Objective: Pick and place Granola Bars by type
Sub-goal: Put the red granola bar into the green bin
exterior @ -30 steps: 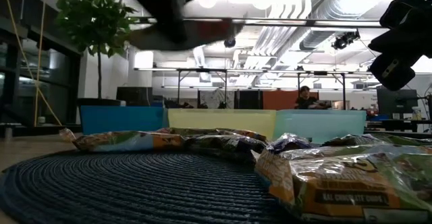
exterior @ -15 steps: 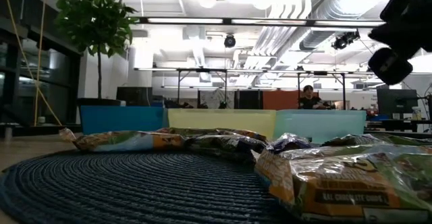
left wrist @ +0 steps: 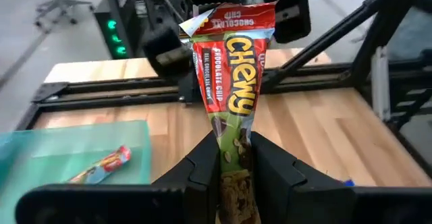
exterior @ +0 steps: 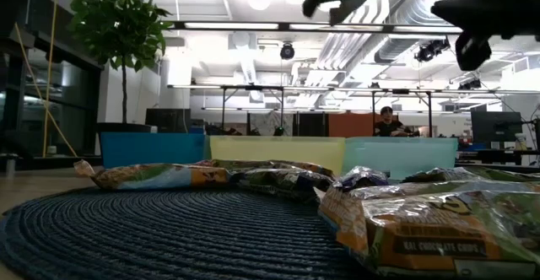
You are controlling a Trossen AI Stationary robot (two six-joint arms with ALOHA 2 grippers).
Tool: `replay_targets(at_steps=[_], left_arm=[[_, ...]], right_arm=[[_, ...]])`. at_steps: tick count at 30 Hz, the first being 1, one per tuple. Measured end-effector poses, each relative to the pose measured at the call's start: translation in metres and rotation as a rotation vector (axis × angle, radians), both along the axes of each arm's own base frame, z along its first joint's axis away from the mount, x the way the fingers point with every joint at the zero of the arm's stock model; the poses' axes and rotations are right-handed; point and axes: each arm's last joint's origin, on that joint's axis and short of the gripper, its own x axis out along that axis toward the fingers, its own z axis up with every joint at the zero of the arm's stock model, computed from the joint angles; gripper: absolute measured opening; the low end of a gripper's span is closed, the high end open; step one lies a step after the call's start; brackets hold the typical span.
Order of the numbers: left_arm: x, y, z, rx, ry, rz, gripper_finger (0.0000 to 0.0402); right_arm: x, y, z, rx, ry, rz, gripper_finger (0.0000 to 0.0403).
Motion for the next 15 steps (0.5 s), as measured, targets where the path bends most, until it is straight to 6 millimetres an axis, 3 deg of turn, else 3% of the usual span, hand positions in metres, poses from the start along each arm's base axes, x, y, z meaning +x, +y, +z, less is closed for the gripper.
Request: replay_targets(at_steps=[5,10,15], left_arm=[[0.011,0.018,-0.002,-0.081,-0.100,-0.041,0.0066],[0.013,0.019,-0.002,-0.090,-0.123,-0.056,0.0066],[0.013,0.019,-0.001,-0.074,-0.136,-0.056,0.0066]], right_arm=[[-0.002,-0.004,0.009,-0.084,-0.056,-0.130,0.0003],[-0.002,-0.004,0.017,-0.116,-0.070,-0.167,0.0008],[0.005,-0.002,0.042,-0.204,-0.021,-0.201,0.0029]])
